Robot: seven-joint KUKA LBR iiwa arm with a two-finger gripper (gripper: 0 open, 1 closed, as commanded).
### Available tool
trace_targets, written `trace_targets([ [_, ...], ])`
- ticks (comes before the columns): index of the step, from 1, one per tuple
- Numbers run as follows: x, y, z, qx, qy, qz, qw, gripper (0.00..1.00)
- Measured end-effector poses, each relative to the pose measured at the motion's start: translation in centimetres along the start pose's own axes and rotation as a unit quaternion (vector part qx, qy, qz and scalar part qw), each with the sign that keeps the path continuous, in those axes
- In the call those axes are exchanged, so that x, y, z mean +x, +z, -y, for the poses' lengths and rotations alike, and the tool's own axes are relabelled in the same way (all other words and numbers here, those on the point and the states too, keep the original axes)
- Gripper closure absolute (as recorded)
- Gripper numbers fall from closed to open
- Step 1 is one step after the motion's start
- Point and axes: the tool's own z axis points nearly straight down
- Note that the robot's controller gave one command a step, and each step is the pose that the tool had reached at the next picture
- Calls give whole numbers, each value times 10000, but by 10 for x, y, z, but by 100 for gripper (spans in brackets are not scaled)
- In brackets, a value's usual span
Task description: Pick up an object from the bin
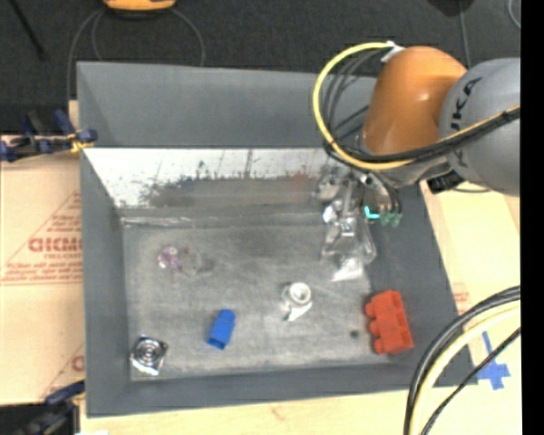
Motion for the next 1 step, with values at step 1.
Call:
trace_targets([
  [1,19,91,70,-10,-1336,73,9910,0],
])
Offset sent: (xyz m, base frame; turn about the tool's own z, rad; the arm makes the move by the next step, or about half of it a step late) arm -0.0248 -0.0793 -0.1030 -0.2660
